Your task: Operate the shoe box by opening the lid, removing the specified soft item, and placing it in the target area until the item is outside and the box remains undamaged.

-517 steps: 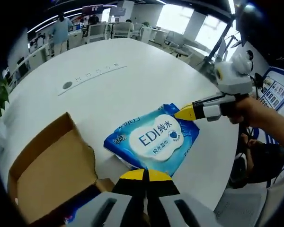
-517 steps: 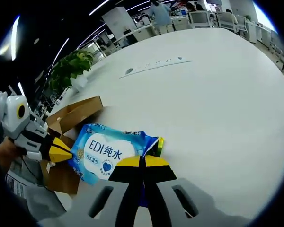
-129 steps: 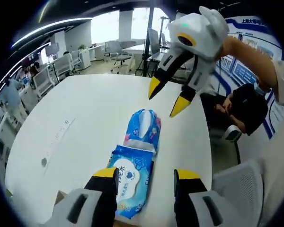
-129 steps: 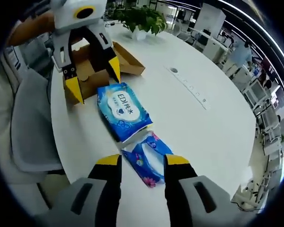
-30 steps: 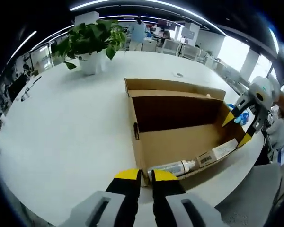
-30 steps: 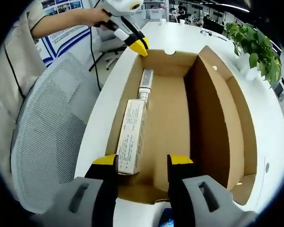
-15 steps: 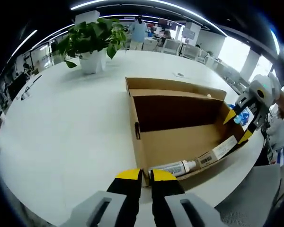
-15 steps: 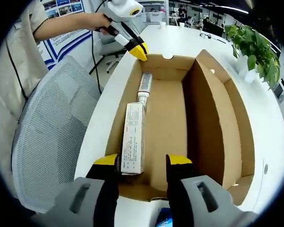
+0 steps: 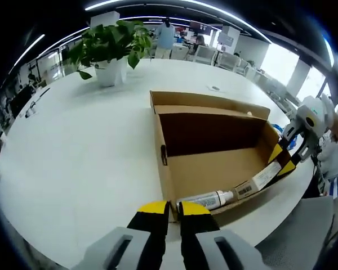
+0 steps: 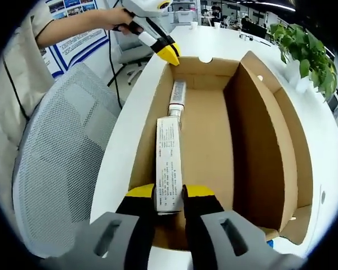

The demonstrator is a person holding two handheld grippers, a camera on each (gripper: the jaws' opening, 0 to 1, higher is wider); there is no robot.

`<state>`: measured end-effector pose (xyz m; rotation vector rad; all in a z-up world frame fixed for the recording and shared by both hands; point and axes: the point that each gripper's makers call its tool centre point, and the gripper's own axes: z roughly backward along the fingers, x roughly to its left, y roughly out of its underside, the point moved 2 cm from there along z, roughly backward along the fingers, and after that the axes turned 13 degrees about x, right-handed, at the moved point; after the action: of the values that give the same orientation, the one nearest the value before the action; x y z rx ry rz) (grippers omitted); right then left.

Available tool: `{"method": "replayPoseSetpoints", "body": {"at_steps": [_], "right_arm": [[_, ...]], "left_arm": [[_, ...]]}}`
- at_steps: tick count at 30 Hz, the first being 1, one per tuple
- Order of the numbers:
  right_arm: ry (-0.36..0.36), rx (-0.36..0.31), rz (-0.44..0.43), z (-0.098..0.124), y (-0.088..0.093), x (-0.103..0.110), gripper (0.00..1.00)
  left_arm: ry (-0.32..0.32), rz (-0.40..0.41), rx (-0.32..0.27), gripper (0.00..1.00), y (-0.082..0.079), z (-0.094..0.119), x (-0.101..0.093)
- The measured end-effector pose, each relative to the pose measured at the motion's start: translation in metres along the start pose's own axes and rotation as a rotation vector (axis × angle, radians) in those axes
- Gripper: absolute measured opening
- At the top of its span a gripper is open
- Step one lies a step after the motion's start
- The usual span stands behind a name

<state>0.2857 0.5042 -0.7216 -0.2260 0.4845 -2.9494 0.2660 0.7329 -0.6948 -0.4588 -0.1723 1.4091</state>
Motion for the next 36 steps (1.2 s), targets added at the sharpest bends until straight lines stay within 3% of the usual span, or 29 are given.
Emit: {"method": "replayPoseSetpoints", "body": {"at_steps": [9, 25, 36], "right_arm": [[-0.006, -0.006, -0.073, 0.001, -0.003, 0.004, 0.15], [0.039, -0.036, -0.049, 0.016, -0.01, 0.003, 0.14], [0.09, -0.062, -0.03, 0.041, -0.016, -0.001, 0.14]], "left_arm": [[-0.001, -0.002, 0.0, 0.07, 0.0, 0.0, 0.0], [0.002, -0.004, 0.003, 0.07, 0.0, 0.0, -0.001], [0.003, 0.005, 0.005, 0.06, 0.0, 0.0, 0.0]]}}
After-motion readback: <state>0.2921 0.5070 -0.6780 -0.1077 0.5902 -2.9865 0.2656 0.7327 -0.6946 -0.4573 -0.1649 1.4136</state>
